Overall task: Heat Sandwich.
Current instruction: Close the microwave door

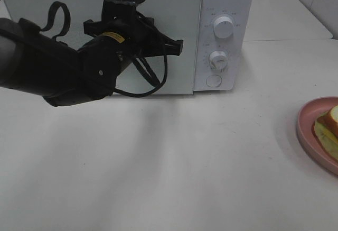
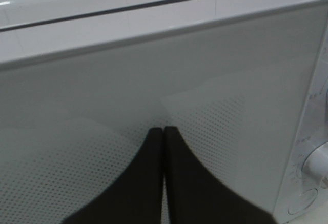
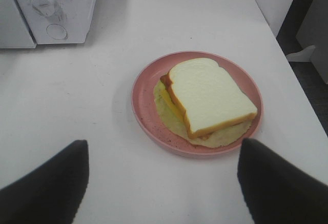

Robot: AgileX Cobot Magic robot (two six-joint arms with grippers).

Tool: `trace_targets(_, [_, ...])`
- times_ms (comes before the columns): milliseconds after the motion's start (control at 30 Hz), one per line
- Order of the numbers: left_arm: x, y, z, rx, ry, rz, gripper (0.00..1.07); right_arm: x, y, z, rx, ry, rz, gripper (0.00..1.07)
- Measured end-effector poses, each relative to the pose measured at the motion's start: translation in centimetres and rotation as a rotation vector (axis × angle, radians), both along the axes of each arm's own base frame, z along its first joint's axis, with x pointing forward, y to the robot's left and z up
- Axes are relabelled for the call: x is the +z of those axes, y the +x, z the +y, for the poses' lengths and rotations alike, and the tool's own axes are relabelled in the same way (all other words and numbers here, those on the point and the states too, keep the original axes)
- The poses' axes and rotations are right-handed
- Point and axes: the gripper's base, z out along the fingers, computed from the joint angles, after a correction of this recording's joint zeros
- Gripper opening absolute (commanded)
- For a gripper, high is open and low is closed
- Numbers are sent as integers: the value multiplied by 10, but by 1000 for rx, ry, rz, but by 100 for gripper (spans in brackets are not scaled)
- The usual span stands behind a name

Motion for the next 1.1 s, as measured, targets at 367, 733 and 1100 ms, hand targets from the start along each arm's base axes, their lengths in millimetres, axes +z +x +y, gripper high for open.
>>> trace_targets(367, [-5, 11, -15, -15, 15, 60, 0, 0, 0, 0, 0, 0, 0, 76])
trace_targets(733, [-4, 11, -18, -20, 4, 81, 0, 0, 0, 0, 0, 0, 0, 76])
trace_targets(1100, [4, -1, -12, 42, 6, 54, 0, 0, 0, 0, 0, 0, 0, 76])
